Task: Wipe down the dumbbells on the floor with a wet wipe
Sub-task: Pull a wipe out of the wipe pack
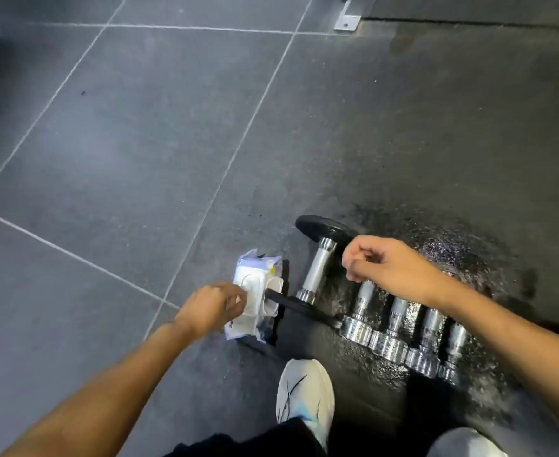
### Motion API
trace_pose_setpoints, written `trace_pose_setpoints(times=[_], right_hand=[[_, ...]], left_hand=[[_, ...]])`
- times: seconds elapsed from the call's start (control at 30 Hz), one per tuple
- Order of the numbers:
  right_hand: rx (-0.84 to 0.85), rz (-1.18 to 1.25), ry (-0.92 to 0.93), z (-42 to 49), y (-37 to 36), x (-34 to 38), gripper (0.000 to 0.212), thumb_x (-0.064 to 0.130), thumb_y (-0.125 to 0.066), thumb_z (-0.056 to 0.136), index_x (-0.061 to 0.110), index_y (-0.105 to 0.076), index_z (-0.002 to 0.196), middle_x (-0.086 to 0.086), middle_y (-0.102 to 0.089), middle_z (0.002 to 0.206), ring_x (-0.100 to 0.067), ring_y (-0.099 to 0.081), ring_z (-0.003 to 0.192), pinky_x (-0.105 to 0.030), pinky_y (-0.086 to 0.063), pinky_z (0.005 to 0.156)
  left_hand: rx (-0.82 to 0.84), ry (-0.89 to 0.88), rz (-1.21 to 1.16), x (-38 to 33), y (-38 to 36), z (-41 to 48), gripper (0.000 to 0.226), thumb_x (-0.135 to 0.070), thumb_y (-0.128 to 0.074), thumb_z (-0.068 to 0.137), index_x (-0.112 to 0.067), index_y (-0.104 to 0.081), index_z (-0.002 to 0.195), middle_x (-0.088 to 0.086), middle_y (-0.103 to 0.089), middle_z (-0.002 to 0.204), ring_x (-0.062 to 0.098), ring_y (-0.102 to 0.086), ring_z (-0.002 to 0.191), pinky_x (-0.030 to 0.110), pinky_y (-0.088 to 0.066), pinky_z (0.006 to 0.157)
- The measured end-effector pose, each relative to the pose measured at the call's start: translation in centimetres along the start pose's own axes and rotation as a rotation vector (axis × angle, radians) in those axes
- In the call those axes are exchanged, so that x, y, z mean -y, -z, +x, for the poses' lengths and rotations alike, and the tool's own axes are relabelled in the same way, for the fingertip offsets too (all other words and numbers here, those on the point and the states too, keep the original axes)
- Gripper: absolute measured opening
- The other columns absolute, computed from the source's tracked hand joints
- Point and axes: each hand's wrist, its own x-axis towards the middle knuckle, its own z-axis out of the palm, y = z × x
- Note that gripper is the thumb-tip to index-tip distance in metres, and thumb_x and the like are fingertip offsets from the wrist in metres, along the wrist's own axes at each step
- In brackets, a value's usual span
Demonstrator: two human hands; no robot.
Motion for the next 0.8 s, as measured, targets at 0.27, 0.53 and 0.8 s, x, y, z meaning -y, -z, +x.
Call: trace_pose_setpoints(times=[0.27, 0.53, 0.8], right_hand=[[-0.013, -0.098, 0.038, -3.0, -2.6, 1.4, 0.02, 0.012, -0.062, 0.097, 0.027, -0.067, 0.085, 0.0, -0.074, 0.082, -0.016, -0.07, 0.079, -0.023, -0.054, 0.072], [-0.026, -0.18, 0.04, -5.9, -2.6, 1.8, 0.019, 0.018, -0.062, 0.099, 0.032, -0.066, 0.085, 0.007, -0.073, 0.085, -0.006, -0.069, 0.081, -0.029, -0.054, 0.079], [-0.07, -0.192, 0.014, -6.1, -3.5, 0.4, 0.019, 0.027, -0.06, 0.1, 0.036, -0.062, 0.084, 0.006, -0.071, 0.086, -0.011, -0.066, 0.08, -0.037, -0.056, 0.081]], left_hand=[[-0.15, 0.112, 0.164, -3.6, 0.3, 1.1, 0.024, -0.036, -0.044, 0.1, -0.026, -0.065, 0.107, -0.004, -0.066, 0.113, 0.022, -0.066, 0.095, 0.03, -0.041, 0.066], [-0.094, 0.169, 0.377, -3.7, -0.5, 2.1, 0.023, -0.03, -0.041, 0.098, -0.022, -0.058, 0.083, -0.004, -0.069, 0.095, 0.018, -0.058, 0.071, 0.026, -0.03, 0.057], [-0.06, 0.124, 0.497, -4.2, -1.3, 3.2, 0.022, -0.021, -0.041, 0.1, -0.02, -0.061, 0.11, 0.001, -0.067, 0.11, 0.022, -0.069, 0.088, 0.03, -0.037, 0.065]])
